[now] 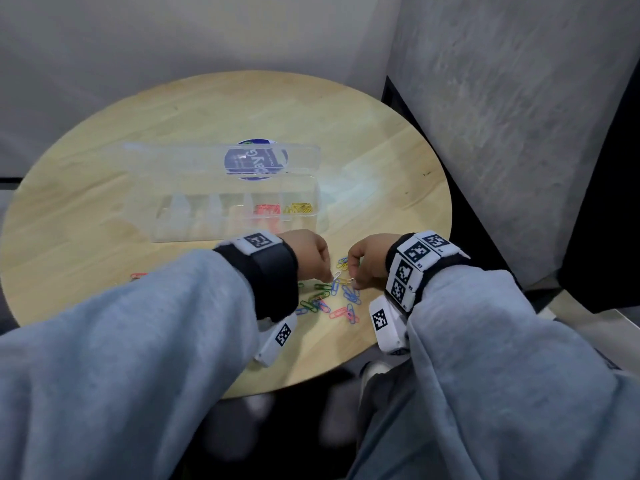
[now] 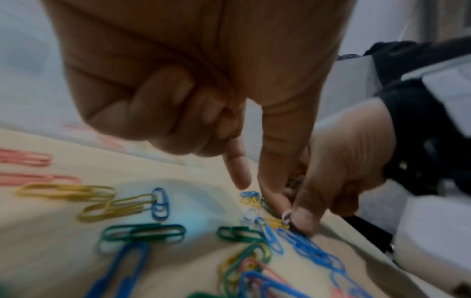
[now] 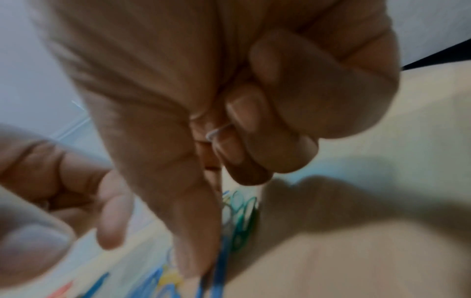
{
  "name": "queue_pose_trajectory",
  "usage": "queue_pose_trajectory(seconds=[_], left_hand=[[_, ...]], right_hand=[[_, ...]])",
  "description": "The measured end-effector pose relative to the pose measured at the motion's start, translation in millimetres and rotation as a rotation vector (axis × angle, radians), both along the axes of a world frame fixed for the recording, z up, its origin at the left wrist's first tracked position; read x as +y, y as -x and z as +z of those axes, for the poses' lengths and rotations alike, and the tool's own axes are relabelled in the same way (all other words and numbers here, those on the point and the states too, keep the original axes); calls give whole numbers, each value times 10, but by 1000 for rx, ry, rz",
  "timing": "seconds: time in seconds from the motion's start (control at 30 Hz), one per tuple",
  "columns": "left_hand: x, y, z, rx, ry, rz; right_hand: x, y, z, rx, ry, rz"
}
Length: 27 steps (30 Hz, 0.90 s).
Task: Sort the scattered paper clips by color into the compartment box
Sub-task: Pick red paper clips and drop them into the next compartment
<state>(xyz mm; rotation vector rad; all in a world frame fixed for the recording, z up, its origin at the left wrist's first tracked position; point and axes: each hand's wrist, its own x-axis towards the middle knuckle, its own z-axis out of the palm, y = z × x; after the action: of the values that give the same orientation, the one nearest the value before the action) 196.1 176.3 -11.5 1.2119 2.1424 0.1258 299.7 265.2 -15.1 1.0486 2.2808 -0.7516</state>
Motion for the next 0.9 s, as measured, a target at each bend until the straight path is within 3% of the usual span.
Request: queue_pose_trajectory(seconds=[0.17,0.43,0.6,0.77,0.9], left_hand=[[146,-82,-100,125,48,-69],[221,-134,-215,145,175,-60],[121,-75,-148,-10,118,0],[-221,260,-5,-428,-22,281],[-595,754,193,-461,-175,482]], right_hand=[[137,23,164,41,-32,-75],[169,100,232,187,193,-278],[183,118,192,291,317,-444],[71,219,276,394,470,-526],[-92,453,359,448,597,-500]])
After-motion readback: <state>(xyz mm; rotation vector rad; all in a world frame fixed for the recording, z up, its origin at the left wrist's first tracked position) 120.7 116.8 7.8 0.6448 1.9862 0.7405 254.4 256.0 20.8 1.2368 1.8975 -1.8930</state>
